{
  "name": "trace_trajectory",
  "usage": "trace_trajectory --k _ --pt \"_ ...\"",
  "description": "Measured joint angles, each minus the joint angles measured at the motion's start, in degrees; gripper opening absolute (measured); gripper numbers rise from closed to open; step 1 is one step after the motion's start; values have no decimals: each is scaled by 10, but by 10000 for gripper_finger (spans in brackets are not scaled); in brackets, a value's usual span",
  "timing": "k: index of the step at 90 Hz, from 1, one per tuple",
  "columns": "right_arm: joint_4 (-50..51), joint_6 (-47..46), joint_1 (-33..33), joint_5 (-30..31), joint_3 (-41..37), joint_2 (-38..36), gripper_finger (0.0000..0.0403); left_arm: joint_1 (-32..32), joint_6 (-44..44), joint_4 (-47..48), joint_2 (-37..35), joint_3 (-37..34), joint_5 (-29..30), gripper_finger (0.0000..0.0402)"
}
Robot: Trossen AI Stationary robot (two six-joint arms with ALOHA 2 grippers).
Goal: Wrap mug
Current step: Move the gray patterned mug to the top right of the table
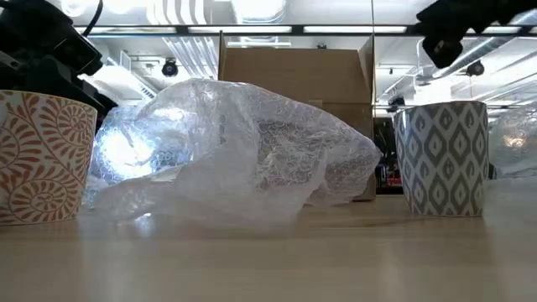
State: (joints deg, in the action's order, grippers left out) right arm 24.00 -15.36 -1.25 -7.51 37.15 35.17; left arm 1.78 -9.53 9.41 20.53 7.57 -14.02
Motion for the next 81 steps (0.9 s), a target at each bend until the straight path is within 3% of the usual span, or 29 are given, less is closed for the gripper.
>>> trace_trajectory --k 20,39,51,69,81 --pt "134 30 10 0 104 147 133 0 11 0 0 0 0 20" --pt "217 41 23 7 156 261 176 0 -1 -17 0 0 1 20" --pt "246 41 35 31 172 318 191 0 -34 -70 0 0 10 20" --pt "250 24 52 31 180 378 196 0 -179 -201 0 0 63 20" --pt "251 12 66 31 180 401 195 0 -170 -269 5 0 75 20"
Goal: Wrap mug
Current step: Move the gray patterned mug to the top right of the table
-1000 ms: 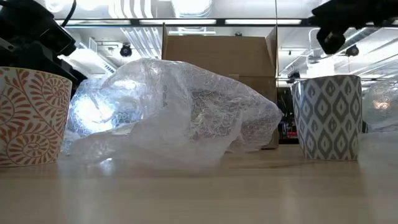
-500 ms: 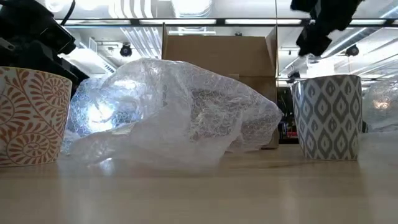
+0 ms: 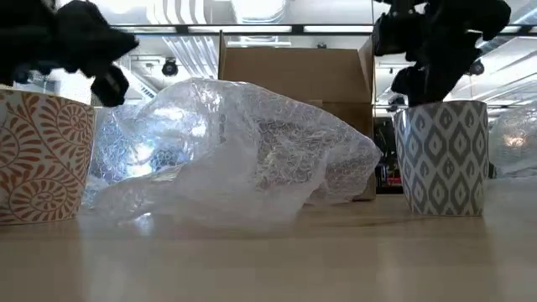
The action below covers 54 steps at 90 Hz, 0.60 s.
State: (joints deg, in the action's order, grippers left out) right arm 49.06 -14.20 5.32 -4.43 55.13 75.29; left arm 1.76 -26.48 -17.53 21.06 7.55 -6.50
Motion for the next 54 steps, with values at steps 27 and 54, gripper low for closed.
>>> trace_trajectory --k 27,54 --pt "-5 -25 16 6 0 67 186 0 62 -66 58 0 39 20" --pt "5 -10 26 31 -1 111 72 0 80 -138 129 0 61 20"
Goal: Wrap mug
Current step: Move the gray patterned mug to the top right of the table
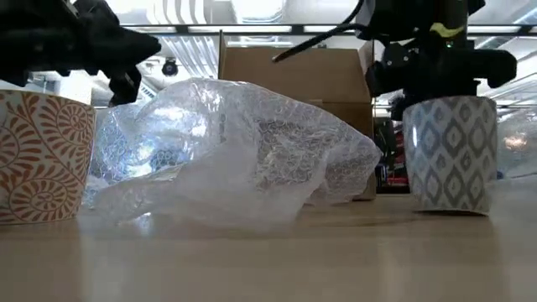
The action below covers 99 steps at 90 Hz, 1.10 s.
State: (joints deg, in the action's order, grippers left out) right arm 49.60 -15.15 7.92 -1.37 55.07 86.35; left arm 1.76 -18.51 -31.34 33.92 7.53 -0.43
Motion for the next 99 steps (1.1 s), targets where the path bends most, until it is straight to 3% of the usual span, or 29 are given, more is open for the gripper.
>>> trace_trajectory --k 11,31,49,80,99 --pt "39 9 0 10 -1 -21 11 0 2 -44 33 0 17 20" --pt "110 -17 -25 82 -2 -121 14 0 15 -79 92 0 117 20" --pt "126 -18 -114 133 -21 -185 8 0 24 -136 133 0 119 20" --pt "59 44 -345 128 -67 -160 8 0 17 -149 206 56 119 20" --pt "22 85 -408 76 -67 -117 11 0 25 -141 283 104 97 20"
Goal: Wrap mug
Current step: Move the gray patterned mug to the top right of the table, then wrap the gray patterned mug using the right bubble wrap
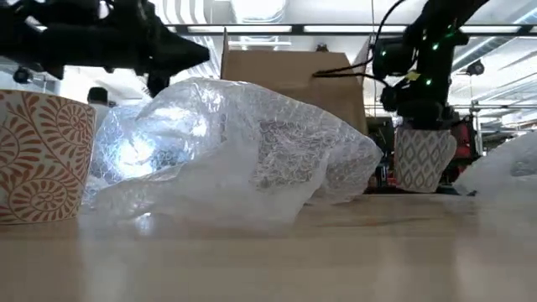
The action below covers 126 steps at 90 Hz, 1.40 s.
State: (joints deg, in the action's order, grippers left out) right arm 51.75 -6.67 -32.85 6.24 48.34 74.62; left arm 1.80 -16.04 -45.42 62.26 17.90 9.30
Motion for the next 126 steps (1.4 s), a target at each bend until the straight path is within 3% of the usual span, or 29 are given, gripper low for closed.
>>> trace_trajectory --k 13,28,44,63,73,82,91,104,114,126 --pt "-4 6 -2 2 0 28 31 0 0 10 35 20 -41 20" --pt "-4 4 4 -5 0 33 70 0 1 43 42 39 -43 20" --pt "25 6 6 -5 9 -3 133 0 -1 86 34 47 -43 20" --pt "131 2 6 -11 65 -66 194 0 -6 92 33 47 -43 20" --pt "186 -19 13 -45 98 -107 212 0 -9 92 33 47 -43 20" --pt "194 -40 38 -121 109 -155 223 0 -10 92 33 47 -44 20" --pt "188 -84 95 -196 101 -200 230 0 -10 91 33 47 -44 20" --pt "163 -181 242 -195 67 -241 227 0 -10 91 33 46 -44 20" --pt "94 -270 386 -164 37 -242 218 0 -10 91 33 46 -44 20" --pt "-2 -347 569 -76 26 -199 208 0 -12 91 33 46 -44 20"
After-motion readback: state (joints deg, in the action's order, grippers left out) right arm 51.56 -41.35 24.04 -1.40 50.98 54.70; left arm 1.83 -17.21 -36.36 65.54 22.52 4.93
